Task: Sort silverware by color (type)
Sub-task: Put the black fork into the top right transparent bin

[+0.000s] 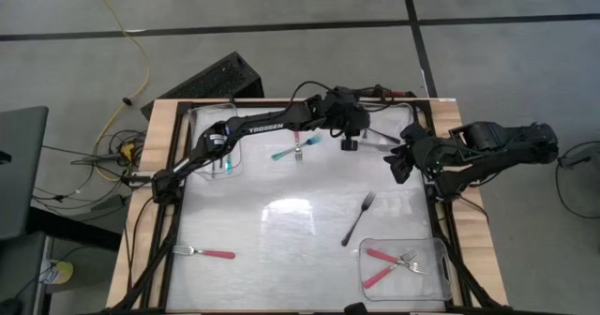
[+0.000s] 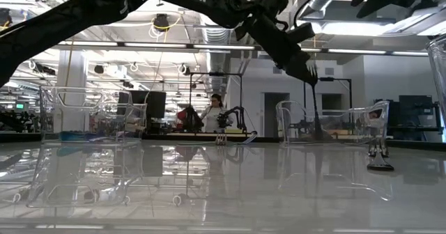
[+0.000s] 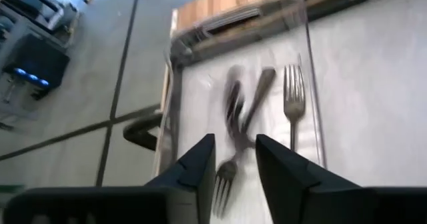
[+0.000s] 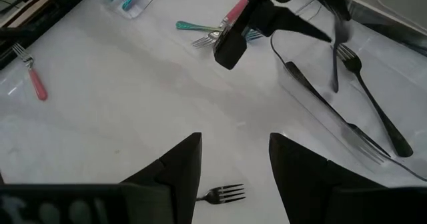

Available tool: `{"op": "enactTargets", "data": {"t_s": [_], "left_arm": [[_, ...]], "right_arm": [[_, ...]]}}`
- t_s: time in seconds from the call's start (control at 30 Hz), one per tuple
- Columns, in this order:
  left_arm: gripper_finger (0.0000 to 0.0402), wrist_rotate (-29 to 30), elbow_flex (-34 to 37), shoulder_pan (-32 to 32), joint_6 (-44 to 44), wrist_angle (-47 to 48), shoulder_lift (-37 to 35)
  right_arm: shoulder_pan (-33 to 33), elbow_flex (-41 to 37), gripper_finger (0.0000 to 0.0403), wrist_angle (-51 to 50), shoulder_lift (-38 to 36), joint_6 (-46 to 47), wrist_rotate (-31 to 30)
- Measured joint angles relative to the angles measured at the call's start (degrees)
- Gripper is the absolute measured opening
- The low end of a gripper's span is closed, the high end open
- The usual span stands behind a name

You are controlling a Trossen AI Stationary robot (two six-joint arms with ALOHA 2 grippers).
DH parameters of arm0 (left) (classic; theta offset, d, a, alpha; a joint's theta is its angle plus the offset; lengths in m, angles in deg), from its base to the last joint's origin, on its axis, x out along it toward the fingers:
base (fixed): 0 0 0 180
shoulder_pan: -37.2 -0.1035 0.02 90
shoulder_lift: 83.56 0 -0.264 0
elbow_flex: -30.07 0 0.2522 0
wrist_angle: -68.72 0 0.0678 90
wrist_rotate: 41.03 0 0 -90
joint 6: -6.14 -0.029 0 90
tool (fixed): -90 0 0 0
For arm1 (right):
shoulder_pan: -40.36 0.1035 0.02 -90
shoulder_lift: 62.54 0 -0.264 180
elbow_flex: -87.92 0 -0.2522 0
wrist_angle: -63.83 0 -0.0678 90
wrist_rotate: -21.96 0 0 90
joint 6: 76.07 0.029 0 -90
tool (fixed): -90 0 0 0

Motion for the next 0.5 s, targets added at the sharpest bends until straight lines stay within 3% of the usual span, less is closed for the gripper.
{"op": "enactTargets", "data": {"t_s": [0.37,0.5], "left_arm": [[0.0155,0.02,-1.72,0.00,-0.02,9.18,-0.11],[0.0167,2.68,-3.07,0.00,-1.44,11.85,-1.36]], "right_arm": [[0.02,0.00,0.0198,-1.13,0.00,-0.64,0.04],[0.02,0.02,0.0198,-2.38,0.00,-0.76,0.02]]}}
